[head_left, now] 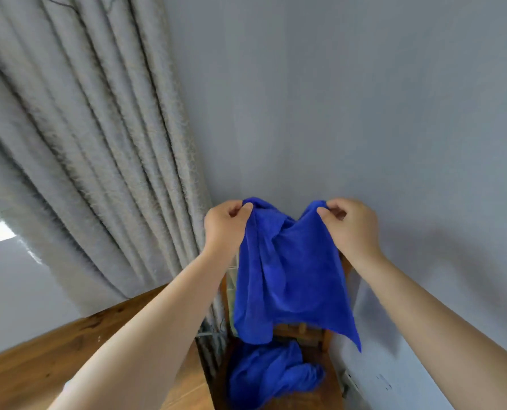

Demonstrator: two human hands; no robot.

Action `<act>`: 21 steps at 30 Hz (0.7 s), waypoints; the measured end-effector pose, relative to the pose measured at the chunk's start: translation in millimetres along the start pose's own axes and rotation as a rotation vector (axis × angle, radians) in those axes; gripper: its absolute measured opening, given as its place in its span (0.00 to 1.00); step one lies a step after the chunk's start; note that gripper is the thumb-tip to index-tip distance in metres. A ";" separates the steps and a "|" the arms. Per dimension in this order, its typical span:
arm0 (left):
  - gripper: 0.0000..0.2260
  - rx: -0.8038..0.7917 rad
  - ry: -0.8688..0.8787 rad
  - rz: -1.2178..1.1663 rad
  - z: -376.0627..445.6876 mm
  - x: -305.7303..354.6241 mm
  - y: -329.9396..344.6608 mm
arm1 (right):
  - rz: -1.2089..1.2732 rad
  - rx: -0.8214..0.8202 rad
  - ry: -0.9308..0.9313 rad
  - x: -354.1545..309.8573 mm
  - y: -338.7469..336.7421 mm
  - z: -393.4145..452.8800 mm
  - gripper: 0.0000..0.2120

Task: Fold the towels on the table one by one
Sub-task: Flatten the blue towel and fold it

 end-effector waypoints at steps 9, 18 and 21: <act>0.06 0.260 0.042 -0.140 -111.9 36.6 -208.2 | 0.164 -0.089 -0.131 -162.4 -17.4 -96.7 0.07; 0.13 0.450 -0.121 0.077 -225.4 -17.4 -399.7 | 0.461 -0.539 0.061 -260.9 60.2 -208.5 0.13; 0.10 0.533 -0.199 0.125 -250.6 -45.2 -452.6 | 0.567 -0.695 0.174 -277.1 97.6 -234.9 0.14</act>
Point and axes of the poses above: each hand's wrist, its own z-axis towards the middle knuckle, its own y-axis out of the palm, x = y × z, the point moved 2 cm from there along z, towards the middle knuckle, and after that the axes turned 1 degree about -z, right-handed, at the moved point
